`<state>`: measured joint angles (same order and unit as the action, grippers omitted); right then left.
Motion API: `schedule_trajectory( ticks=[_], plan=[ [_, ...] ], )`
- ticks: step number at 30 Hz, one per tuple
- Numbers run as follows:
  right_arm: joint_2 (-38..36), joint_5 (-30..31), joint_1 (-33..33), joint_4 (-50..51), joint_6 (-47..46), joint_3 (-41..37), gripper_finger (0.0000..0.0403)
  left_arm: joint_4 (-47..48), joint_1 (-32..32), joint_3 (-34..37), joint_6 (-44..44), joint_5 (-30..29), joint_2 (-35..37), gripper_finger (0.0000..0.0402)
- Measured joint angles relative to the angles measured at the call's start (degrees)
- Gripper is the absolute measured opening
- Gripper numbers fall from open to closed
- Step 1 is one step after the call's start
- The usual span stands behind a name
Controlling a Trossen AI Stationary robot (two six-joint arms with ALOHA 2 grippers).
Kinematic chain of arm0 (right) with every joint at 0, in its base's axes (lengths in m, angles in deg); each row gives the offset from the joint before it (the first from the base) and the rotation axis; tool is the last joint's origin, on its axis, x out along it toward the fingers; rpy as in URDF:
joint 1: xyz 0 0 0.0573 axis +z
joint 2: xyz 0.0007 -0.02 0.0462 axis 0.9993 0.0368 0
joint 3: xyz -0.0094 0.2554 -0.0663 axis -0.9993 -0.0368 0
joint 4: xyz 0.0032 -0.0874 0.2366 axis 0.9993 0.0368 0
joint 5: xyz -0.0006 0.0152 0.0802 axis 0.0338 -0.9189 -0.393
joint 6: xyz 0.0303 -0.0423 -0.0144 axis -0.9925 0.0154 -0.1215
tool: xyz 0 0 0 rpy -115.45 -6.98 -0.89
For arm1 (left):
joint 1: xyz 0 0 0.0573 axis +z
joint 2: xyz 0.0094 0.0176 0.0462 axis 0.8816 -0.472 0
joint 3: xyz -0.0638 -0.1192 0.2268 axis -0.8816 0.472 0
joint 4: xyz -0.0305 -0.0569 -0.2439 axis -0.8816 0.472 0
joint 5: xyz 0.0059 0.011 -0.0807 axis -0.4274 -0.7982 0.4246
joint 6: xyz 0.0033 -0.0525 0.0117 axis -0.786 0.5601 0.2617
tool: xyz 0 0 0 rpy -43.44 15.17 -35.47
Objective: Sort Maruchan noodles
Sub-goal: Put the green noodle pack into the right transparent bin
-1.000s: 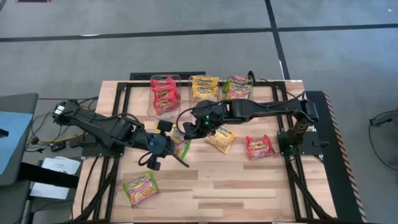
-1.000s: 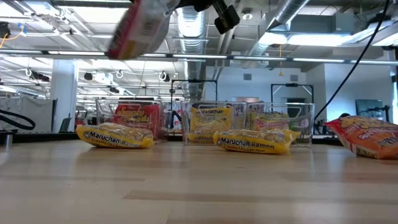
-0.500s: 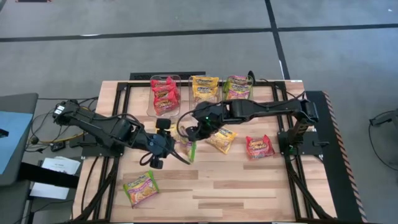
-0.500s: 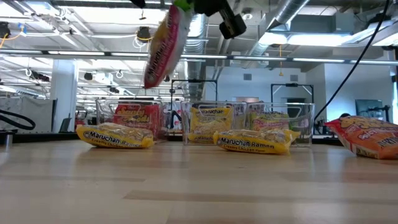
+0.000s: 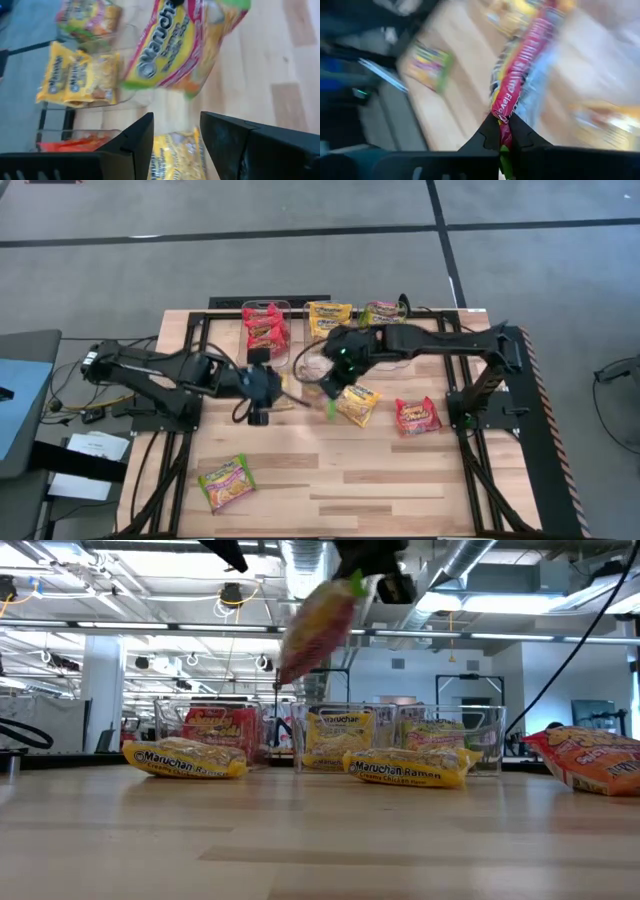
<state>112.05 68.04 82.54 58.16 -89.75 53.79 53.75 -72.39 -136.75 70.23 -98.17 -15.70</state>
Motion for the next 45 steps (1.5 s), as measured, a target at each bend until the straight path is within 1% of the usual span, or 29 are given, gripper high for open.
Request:
schedule_trajectory(
  ticks=[2,4,6,9,16,21,24,30,34,37,45],
  plan=[
    [-1.2,0.2,-1.8,0.6,3.3,0.0,0.0012,0.0,1.9,0.0,0.2,0.1,1.0,0.0151],
    [-3.2,0.9,-3.9,4.2,7.2,-0.1,0.0012,-0.4,3.8,0.0,1.1,0.1,1.5,0.0151],
    [-4.9,0.9,-6.1,4.1,10.7,0.2,0.0012,-0.2,5.5,0.0,2.2,0.1,2.0,0.0151],
    [-7.4,1.0,-9.9,7.0,16.5,0.0,0.0011,-0.5,7.9,0.0,3.5,0.1,2.4,0.0151],
    [-12.9,1.0,-20.6,11.6,30.4,0.0,0.0011,-0.3,12.3,0.0,4.7,0.2,2.6,0.0151],
    [-14.6,0.9,-27.1,14.9,41.2,0.0,0.0011,-0.3,15.0,0.0,5.3,0.2,2.6,0.0151],
    [-14.9,0.9,-29.7,17.4,49.1,0.0,0.0011,-0.3,16.5,0.0,5.3,0.2,2.6,0.0151],
    [-13.9,0.8,-34.1,21.2,59.7,0.0,0.0011,-0.5,19.2,0.0,5.5,0.2,2.6,0.0151],
    [-13.9,0.7,-36.0,19.0,64.2,-3.9,0.0011,-0.5,20.8,0.0,6.7,0.2,2.6,0.0151],
    [-13.9,1.0,-36.7,17.7,65.3,-8.6,0.0011,-0.5,21.5,0.0,6.8,0.2,2.6,0.0151],
    [-14.0,-0.9,-38.8,10.5,68.4,-18.4,0.0011,-0.5,23.0,0.0,6.8,0.2,2.6,0.0151]
  ],
)
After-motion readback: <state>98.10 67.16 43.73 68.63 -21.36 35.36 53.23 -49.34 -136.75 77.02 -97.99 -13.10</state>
